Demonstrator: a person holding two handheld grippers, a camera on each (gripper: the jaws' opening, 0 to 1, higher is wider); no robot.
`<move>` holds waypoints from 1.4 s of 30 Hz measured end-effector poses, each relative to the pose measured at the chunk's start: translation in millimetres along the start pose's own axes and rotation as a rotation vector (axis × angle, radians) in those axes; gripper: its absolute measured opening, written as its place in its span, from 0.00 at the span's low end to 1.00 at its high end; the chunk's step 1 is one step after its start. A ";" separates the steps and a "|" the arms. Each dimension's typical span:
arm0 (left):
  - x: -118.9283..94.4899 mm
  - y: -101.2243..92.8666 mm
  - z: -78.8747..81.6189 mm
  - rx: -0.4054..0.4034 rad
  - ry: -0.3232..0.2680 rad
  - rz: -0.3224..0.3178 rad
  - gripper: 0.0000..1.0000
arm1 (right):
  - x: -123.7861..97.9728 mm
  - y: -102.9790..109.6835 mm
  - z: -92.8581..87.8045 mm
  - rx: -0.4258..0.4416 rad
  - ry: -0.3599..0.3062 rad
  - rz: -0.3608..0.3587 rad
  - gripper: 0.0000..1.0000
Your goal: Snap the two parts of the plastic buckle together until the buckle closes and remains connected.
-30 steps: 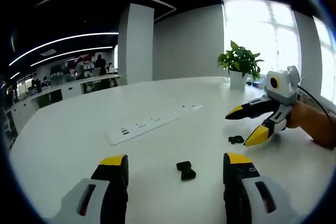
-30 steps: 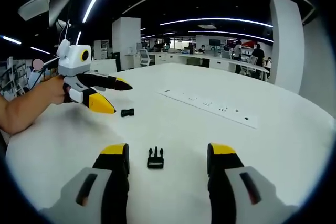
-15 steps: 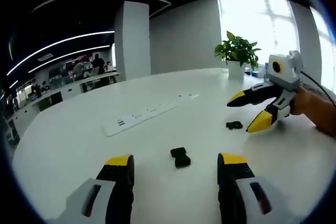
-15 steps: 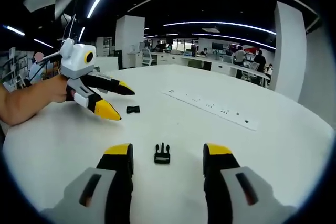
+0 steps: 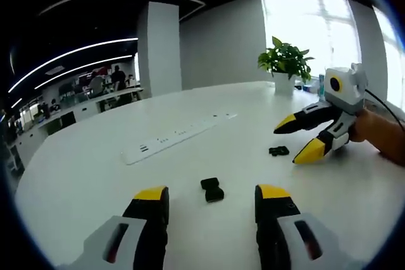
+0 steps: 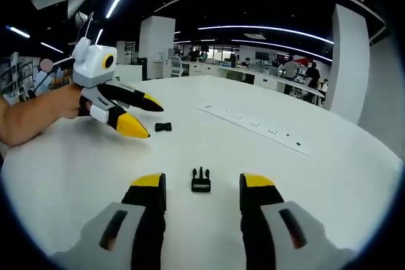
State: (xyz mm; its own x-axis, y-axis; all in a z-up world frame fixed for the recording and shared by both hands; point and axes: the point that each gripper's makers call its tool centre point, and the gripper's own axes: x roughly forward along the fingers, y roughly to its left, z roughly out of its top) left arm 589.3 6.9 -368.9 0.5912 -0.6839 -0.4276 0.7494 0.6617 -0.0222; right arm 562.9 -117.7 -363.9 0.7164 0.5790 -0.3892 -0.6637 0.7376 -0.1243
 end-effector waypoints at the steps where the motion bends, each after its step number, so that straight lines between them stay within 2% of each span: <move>1: 0.0 -0.4 0.3 -0.002 0.000 0.001 0.53 | 0.0 -0.8 0.2 0.006 -0.003 -0.002 0.44; 9: -5.8 -22.8 -1.2 -0.010 -0.001 -0.013 0.46 | -0.4 2.6 -0.1 0.016 -0.003 0.005 0.44; 18: -6.7 -25.4 -4.6 -0.017 0.009 -0.003 0.42 | -0.2 2.6 1.0 0.028 -0.004 0.007 0.42; 26: -4.1 -19.8 0.0 -0.012 0.002 0.007 0.35 | -2.1 1.9 -0.5 0.034 0.001 0.001 0.39; 32: -2.3 -23.5 -6.2 -0.010 0.020 -0.004 0.33 | -2.6 4.2 -1.8 0.032 0.009 0.004 0.35; 36: 0.8 -12.3 -6.7 -0.017 0.019 0.004 0.33 | -1.9 4.0 -3.0 0.021 0.019 -0.009 0.33; 42: 1.8 -7.4 -6.7 -0.040 0.020 0.004 0.29 | 0.6 7.7 -2.7 0.034 0.022 0.003 0.32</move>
State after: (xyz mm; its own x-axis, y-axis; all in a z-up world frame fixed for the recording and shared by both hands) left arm 582.9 2.8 -375.5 0.5881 -0.6752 -0.4453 0.7343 0.6765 -0.0559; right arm 557.6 -112.6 -367.6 0.7095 0.5735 -0.4094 -0.6577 0.7476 -0.0924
